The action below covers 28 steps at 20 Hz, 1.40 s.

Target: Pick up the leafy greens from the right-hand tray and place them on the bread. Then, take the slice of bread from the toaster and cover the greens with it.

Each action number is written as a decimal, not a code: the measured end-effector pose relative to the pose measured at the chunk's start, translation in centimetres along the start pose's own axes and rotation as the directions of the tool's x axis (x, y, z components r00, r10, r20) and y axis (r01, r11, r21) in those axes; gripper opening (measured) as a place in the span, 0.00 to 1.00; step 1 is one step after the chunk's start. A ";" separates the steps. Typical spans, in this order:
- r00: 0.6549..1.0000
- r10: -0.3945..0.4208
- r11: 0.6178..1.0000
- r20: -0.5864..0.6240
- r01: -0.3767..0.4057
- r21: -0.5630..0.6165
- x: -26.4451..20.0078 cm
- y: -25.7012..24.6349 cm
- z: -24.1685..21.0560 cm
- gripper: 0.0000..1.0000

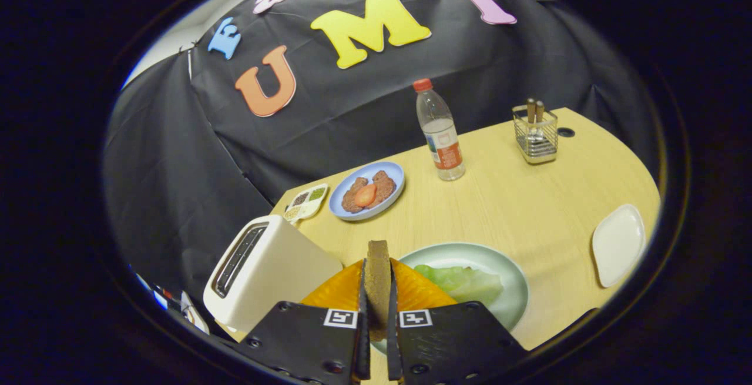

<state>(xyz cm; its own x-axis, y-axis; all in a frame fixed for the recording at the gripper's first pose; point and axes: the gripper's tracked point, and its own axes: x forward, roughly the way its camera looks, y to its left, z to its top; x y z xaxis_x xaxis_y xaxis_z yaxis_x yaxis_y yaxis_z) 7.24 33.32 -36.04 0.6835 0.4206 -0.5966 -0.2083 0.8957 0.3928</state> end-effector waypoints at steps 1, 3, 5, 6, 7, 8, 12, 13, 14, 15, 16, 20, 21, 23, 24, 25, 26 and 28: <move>1.000 -0.005 1.000 -0.003 0.005 0.016 0.1 -0.7 -0.3 0.11; 1.000 -0.026 0.999 -0.006 0.027 0.026 0.2 -2.1 -0.7 0.13; 0.999 -0.040 0.999 -0.012 0.041 0.023 0.3 -3.2 -0.9 0.17; 0.999 -0.048 0.999 -0.014 0.048 0.013 0.2 -3.8 -1.0 0.19; 0.998 -0.055 0.998 -0.016 0.055 0.001 0.0 -4.3 -1.0 0.21; 0.998 -0.065 0.998 -0.012 0.064 -0.011 0.0 -4.7 -1.0 0.23; 0.995 -0.099 0.994 -0.015 0.098 -0.054 0.2 -6.6 -1.1 0.40; 0.993 -0.114 0.991 -0.016 0.113 -0.065 0.1 -7.2 -1.0 0.45; 0.992 -0.126 0.989 -0.016 0.125 -0.074 0.2 -7.8 -0.7 0.51; 0.991 -0.130 0.989 -0.012 0.128 -0.080 0.0 -8.1 -0.4 0.51; 0.991 -0.134 0.987 -0.005 0.133 -0.085 -0.2 -8.4 0.0 0.61; 0.988 -0.146 0.982 0.048 0.150 -0.115 -2.5 -9.5 3.2 0.95; 0.987 -0.146 0.980 0.067 0.154 -0.127 -3.5 -9.5 4.2 0.96; 0.982 -0.137 0.973 0.129 0.158 -0.169 -6.5 -9.2 7.3 0.96; 0.977 -0.125 0.967 0.175 0.159 -0.200 -8.6 -8.8 9.4 0.96; 0.967 -0.118 0.958 0.224 0.171 -0.231 -10.5 -8.3 11.4 0.96; 0.956 -0.106 0.949 0.274 0.179 -0.260 -12.7 -7.8 13.5 0.96; 0.928 -0.083 0.928 0.364 0.205 -0.310 -16.9 -6.5 17.3 0.96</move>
<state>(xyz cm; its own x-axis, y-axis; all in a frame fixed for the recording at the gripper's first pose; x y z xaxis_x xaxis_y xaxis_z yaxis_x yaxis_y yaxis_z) 9.17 17.90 -16.44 0.9061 0.2635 -0.3310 -0.2705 0.9624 0.0254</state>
